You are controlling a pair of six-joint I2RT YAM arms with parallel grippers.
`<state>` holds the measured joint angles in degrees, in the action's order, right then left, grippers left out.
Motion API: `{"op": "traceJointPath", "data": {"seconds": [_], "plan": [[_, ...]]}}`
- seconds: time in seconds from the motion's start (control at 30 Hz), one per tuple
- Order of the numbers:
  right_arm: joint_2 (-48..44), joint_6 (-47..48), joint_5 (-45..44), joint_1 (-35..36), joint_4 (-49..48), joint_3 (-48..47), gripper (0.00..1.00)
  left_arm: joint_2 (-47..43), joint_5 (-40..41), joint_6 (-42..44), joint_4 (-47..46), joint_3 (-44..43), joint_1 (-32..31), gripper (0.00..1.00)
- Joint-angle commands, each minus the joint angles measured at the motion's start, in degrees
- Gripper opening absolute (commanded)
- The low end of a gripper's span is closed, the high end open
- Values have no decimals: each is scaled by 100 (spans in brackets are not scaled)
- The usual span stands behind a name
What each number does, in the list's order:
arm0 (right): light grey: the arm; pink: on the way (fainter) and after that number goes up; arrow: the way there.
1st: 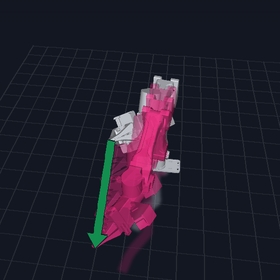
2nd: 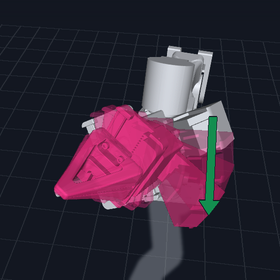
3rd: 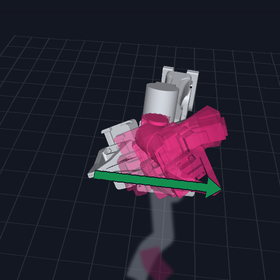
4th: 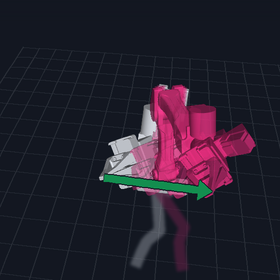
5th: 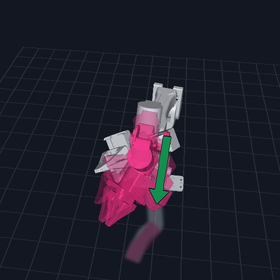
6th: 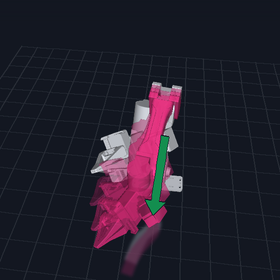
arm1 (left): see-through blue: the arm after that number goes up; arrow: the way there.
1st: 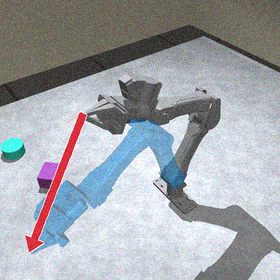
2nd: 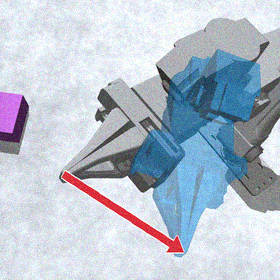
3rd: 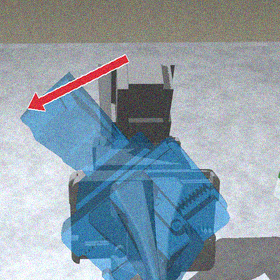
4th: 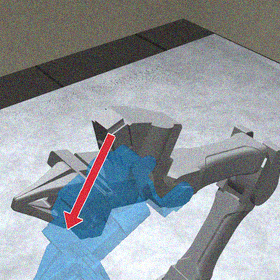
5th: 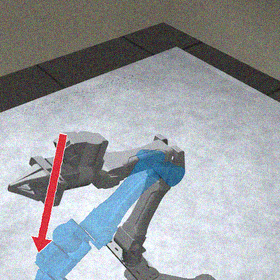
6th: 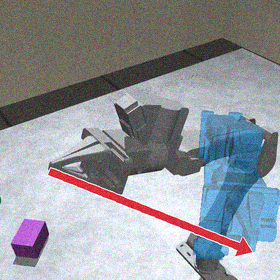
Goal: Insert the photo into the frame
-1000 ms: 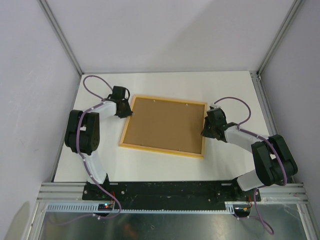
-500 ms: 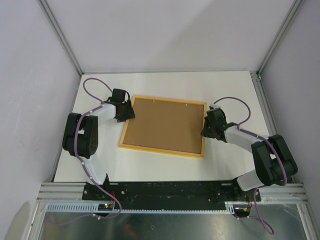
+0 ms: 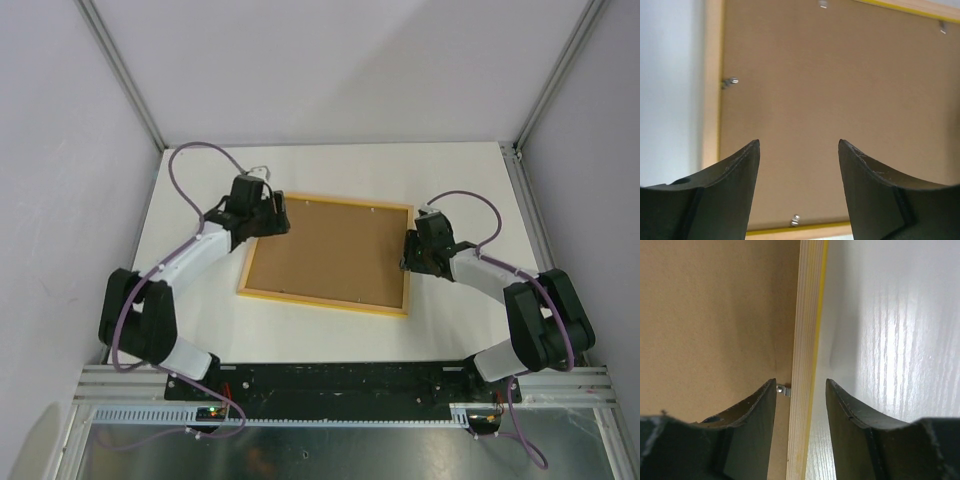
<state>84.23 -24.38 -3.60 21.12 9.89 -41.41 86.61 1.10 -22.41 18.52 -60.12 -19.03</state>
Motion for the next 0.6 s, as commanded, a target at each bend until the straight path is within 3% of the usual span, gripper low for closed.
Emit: {"op": "traceJointPath", "data": {"seconds": [0.0,0.2,0.57], "plan": [[120,78,14,-124,48,-441,48,-440,81,203,-38,178,-573,68],[449,53,-4,-221,77,-788,38,-702,442,382,-53,394,-1502,69],[783,61,-200,-228,380,-1005,35,-918,806,992,-303,555,-3032,70]]}}
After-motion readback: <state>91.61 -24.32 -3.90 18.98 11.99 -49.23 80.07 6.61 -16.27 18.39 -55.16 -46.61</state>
